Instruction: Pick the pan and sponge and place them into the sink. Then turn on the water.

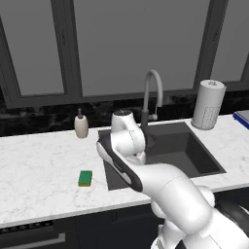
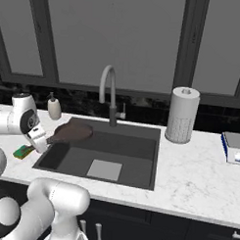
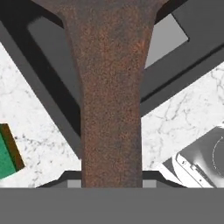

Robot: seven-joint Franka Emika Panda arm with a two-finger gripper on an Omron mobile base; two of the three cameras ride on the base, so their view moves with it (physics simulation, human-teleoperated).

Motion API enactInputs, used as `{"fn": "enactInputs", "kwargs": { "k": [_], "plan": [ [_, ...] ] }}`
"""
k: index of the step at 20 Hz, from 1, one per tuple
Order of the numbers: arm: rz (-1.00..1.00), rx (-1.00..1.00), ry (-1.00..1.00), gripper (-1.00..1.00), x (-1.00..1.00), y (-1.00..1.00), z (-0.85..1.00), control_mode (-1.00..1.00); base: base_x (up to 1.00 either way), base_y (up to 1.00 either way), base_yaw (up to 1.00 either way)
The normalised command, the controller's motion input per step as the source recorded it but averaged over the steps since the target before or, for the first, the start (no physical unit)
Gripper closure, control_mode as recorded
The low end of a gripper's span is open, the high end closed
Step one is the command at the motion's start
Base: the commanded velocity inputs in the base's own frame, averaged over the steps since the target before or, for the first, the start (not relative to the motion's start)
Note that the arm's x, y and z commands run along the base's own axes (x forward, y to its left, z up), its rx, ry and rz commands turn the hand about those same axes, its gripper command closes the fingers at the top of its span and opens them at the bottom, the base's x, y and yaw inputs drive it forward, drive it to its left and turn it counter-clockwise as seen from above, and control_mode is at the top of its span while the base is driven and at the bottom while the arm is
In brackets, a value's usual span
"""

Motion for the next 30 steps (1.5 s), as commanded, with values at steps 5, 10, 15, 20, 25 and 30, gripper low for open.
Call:
{"fn": "enactInputs", "kwargs": {
  "k": [5,10,15,20,25,30],
  "plan": [
    [-0.31,0.0,0.0,1.0,0.01,-0.86,-0.03,-1.0,0.0,0.0,0.0],
    [-0.35,0.0,0.02,1.0,0.22,-0.29,-0.05,-1.0,0.0,0.0,0.0],
    [-0.13,0.0,0.0,1.0,0.54,0.0,0.0,-1.0,0.0,0.0,0.0],
    [0.0,0.0,0.01,1.0,0.77,-0.02,-0.02,-1.0,0.0,0.0,0.0],
    [-0.07,0.11,0.11,1.0,0.41,-0.05,-0.28,-1.0,0.0,0.0,0.0],
    [-0.12,0.13,0.11,1.0,0.32,-0.02,-0.44,-1.0,0.0,0.0,0.0]
  ]
}}
